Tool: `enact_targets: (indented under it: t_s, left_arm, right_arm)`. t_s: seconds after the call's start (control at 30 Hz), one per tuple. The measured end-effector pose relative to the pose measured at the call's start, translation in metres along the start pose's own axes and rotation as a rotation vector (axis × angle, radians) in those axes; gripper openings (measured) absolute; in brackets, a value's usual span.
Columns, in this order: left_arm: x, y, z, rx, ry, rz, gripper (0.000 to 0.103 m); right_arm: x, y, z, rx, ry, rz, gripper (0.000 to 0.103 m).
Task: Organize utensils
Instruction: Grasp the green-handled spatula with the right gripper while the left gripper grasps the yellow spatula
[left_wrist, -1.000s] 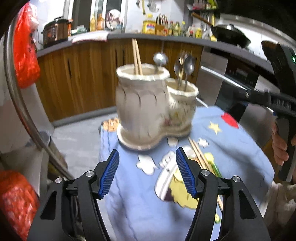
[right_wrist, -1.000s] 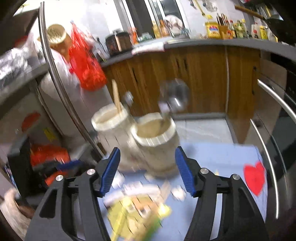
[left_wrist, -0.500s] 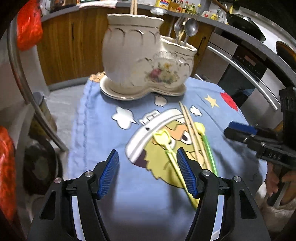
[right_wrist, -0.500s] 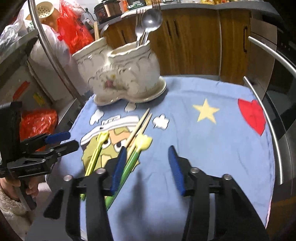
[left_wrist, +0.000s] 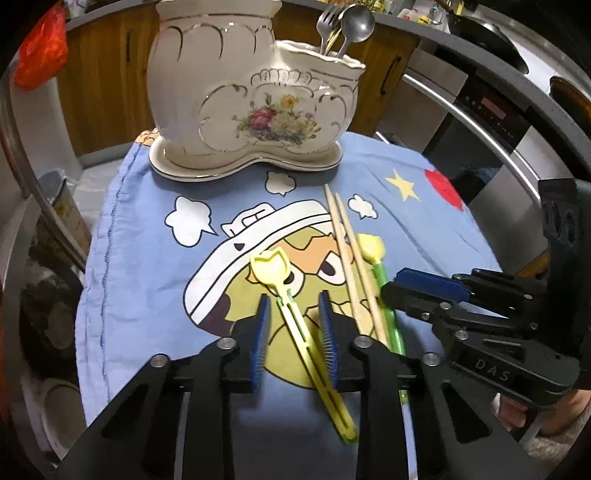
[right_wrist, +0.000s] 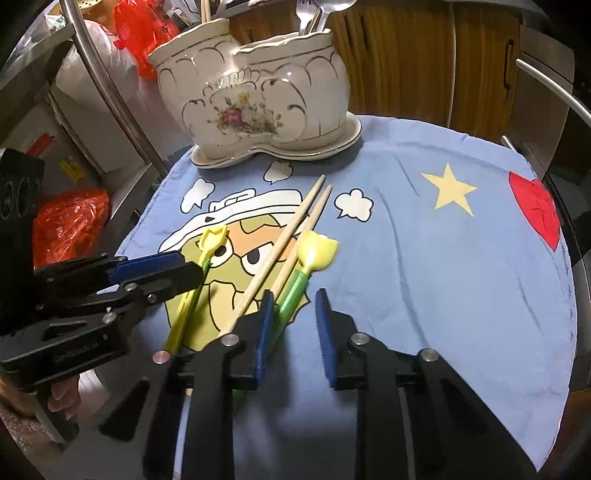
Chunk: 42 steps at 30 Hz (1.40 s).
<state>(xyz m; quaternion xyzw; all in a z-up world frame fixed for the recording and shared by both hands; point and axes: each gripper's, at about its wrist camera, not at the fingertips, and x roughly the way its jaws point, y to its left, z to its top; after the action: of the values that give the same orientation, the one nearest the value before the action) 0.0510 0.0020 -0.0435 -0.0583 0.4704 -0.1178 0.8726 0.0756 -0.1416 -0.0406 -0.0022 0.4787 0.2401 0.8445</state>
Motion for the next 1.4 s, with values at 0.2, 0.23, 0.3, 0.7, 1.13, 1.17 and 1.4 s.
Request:
enact_targets:
  t_s: [0.2, 0.23, 0.3, 0.7, 1.13, 1.17, 1.4]
  left_arm:
    - [0.008, 0.001, 0.002, 0.024, 0.025, 0.011, 0.019]
    - [0.009, 0.0, 0.003, 0.029, 0.028, 0.011, 0.019]
    - [0.012, -0.001, 0.007, 0.033, 0.035, 0.007, 0.019]
    - [0.018, -0.005, 0.015, 0.098, 0.068, -0.005, 0.014]
    - [-0.009, 0.004, 0.018, 0.047, -0.005, -0.11, 0.008]
    - [-0.014, 0.004, 0.02, 0.043, -0.035, -0.122, 0.008]
    - [-0.054, 0.007, 0.039, 0.043, -0.258, -0.157, 0.008]
  right_arm:
    - [0.004, 0.0, 0.007, -0.009, 0.025, -0.017, 0.019]
    - [0.007, -0.001, 0.009, -0.002, 0.037, -0.014, 0.019]
    - [0.01, 0.0, 0.014, -0.009, 0.045, -0.023, 0.019]
    - [0.014, 0.001, 0.022, -0.05, 0.081, -0.013, 0.013]
    - [-0.023, -0.021, 0.018, 0.05, -0.057, 0.076, 0.009]
    - [-0.027, -0.023, 0.02, 0.058, -0.079, 0.086, 0.009]
    - [-0.051, -0.031, 0.039, 0.103, -0.235, 0.122, 0.009]
